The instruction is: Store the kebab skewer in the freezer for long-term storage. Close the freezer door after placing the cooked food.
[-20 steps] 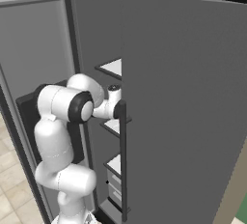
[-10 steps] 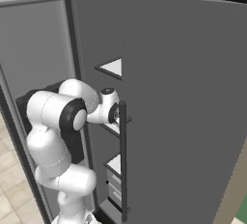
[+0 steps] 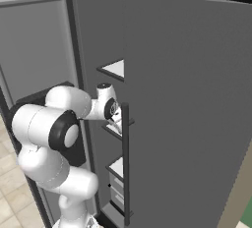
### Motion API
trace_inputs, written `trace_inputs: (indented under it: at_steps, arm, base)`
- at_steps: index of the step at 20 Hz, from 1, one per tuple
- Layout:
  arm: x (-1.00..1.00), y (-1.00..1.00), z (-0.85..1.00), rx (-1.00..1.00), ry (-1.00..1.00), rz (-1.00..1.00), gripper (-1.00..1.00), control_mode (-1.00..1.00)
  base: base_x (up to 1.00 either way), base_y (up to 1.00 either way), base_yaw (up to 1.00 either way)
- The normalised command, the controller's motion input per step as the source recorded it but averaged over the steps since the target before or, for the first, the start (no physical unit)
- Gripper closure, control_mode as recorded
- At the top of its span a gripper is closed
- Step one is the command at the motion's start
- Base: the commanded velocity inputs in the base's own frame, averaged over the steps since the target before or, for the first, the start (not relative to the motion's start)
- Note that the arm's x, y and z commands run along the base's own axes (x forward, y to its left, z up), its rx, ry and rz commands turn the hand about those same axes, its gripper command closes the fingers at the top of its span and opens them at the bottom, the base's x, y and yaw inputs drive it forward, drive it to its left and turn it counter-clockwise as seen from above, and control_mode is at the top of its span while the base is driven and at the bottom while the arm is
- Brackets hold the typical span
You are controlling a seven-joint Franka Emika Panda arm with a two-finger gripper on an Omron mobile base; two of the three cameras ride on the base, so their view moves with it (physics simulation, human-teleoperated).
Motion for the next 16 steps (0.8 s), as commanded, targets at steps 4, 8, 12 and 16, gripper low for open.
trace_inputs:
  at_steps: [4,8,12,16]
  arm:
    - [-0.3,0.0,0.42,0.0,0.09,0.0,-1.0,-1.0]
    - [-0.28,0.0,0.46,0.0,0.09,0.0,-1.0,-1.0]
    - [-0.47,0.0,0.32,0.0,0.01,0.0,-1.0,-1.0]
    - [-0.61,0.08,0.14,0.0,-0.04,0.0,-1.0,-1.0]
  base:
    - [0.0,0.0,0.0]
    - [0.0,0.0,0.0]
    - [0.0,0.0,0.0]
    - [0.0,0.0,0.0]
